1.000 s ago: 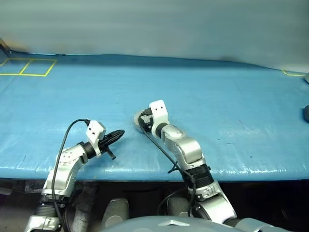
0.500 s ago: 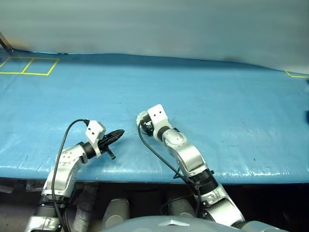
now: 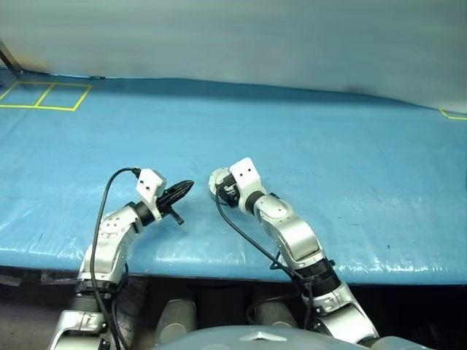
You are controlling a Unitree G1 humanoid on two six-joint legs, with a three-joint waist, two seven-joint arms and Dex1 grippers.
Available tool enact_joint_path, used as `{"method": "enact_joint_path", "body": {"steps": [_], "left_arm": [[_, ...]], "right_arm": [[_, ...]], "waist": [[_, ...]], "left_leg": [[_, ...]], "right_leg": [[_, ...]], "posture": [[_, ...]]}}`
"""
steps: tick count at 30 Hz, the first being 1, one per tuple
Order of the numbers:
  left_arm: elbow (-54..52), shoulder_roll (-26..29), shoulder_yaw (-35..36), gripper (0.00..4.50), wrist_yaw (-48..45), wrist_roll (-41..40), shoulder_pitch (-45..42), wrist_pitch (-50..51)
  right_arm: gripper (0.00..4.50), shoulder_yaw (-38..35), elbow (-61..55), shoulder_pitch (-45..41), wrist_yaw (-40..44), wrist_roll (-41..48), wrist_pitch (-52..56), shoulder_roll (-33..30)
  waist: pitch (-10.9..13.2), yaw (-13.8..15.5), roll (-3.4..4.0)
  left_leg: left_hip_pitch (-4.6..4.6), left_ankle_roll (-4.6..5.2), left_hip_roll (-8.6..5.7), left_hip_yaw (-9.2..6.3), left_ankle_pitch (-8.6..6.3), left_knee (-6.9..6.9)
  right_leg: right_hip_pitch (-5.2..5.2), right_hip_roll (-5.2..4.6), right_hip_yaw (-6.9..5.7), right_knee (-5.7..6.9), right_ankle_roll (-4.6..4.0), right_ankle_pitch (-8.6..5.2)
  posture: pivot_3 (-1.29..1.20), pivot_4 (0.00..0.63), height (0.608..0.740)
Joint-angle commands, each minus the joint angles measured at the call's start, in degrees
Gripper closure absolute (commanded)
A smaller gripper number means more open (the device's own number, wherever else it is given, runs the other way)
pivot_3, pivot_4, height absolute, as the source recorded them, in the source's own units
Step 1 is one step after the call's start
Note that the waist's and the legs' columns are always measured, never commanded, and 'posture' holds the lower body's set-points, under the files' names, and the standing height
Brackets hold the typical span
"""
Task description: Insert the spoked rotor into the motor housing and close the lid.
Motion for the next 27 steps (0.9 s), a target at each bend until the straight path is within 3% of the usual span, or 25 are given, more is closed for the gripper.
{"method": "enact_joint_path", "body": {"steps": [1, 11, 17, 27], "left_arm": [[1.2, -0.5, -1.3, 4.50, -1.9, -0.5, -2.7, 0.2], [5.6, -2.0, -8.3, 4.50, -9.6, 0.6, -7.9, 2.0], [8.7, -2.9, -8.5, 4.50, -9.9, 1.4, -9.9, 1.0], [9.5, -1.6, -7.6, 4.50, -11.6, 0.7, -9.6, 1.5]], "right_arm": [[1.47, 3.3, 2.4, 5.7, 4.3, 0.8, 7.0, -3.7], [1.47, 4.2, -2.4, 7.4, 7.5, 1.8, 9.2, -6.7], [1.47, 5.7, -5.8, 9.1, 10.4, 3.3, 10.3, -9.5], [1.47, 3.6, -4.6, 8.2, 8.3, 2.9, 10.9, -8.5]], "waist": [[0.0, 0.0, -0.01], [0.0, -0.2, 0.02], [0.0, -0.1, 0.03], [0.0, 0.0, 0.03]], "left_leg": [[-0.01, 0.00, -0.02, -0.03, -0.07, 0.00], [-0.05, 0.04, -0.08, -0.08, -0.82, 0.05], [-0.04, 0.10, -0.10, -0.15, -0.99, 0.08], [0.04, 0.10, -0.10, -0.25, -1.05, 0.17]], "right_leg": [[0.00, 0.00, 0.00, 0.00, 0.03, -0.05], [0.31, 0.03, 0.01, 0.12, 0.25, -0.36], [0.40, 0.01, -0.06, 0.09, 0.29, -0.54], [0.60, 0.01, -0.18, 0.09, 0.29, -0.60]], "posture": [[0.00, 0.150, 0.740], [0.00, 0.150, 0.740], [0.00, 0.150, 0.740], [0.00, 0.150, 0.740]]}}
